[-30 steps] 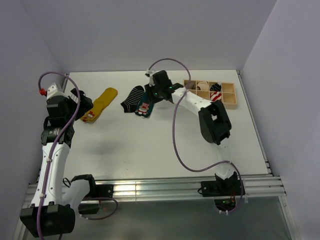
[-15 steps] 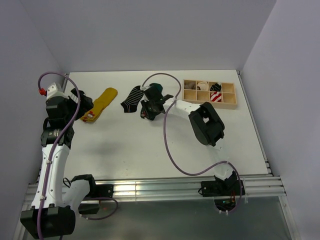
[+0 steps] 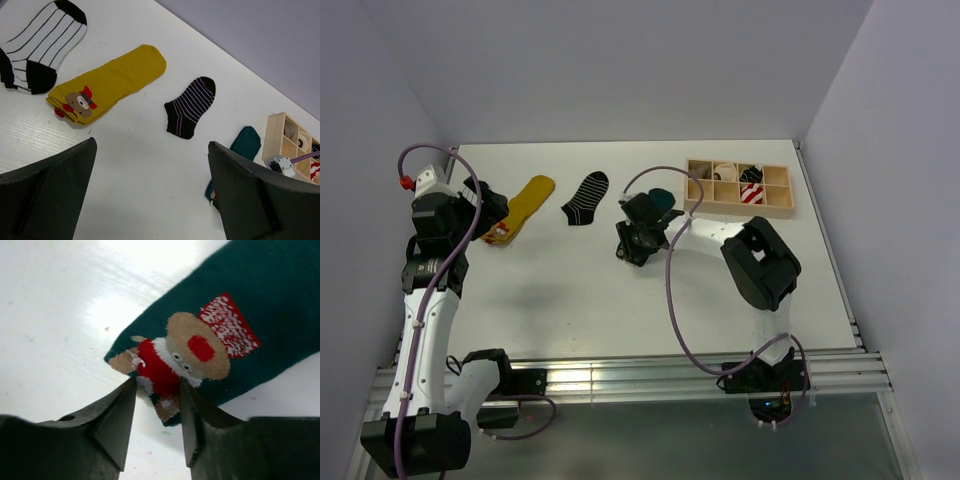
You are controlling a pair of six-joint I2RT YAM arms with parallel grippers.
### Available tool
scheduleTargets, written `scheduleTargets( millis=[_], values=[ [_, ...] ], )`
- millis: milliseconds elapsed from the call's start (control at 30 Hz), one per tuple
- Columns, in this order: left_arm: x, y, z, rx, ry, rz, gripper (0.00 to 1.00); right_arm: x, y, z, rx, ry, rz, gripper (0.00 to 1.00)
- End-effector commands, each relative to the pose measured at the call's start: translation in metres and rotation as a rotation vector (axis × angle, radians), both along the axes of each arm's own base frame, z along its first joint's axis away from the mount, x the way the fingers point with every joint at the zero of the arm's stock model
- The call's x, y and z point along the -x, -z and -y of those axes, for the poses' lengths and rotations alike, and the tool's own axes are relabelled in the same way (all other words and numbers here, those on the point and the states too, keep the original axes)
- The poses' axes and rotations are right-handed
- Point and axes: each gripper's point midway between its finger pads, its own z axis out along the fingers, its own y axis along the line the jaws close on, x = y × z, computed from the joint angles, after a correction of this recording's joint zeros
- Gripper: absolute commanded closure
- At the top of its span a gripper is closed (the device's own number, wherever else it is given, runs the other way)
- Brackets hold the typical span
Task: Roll the socks
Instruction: Move the sock to the center of the board.
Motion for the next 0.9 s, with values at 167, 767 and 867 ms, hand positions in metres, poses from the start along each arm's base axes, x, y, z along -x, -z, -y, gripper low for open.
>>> scheduleTargets(
  millis=[167,767,867],
  values=[
    [-0.002,-0.01,0.001,-0.013,0.017,0.046,0.0,0.017,-0.06,-0.035,-0.01,-0.182,0.187,0.44],
    [-0.005,-0.004,0.005,-0.002,0.038,0.032,0.01,0.03,-0.022,-0.009,0.278,-0.37,0.368,0.41],
    [-0.005,-0.004,0.005,-0.001,0.038,0.032,0.0,0.027,-0.015,-0.007,0.303,-0.364,0.373,0.41]
  ],
)
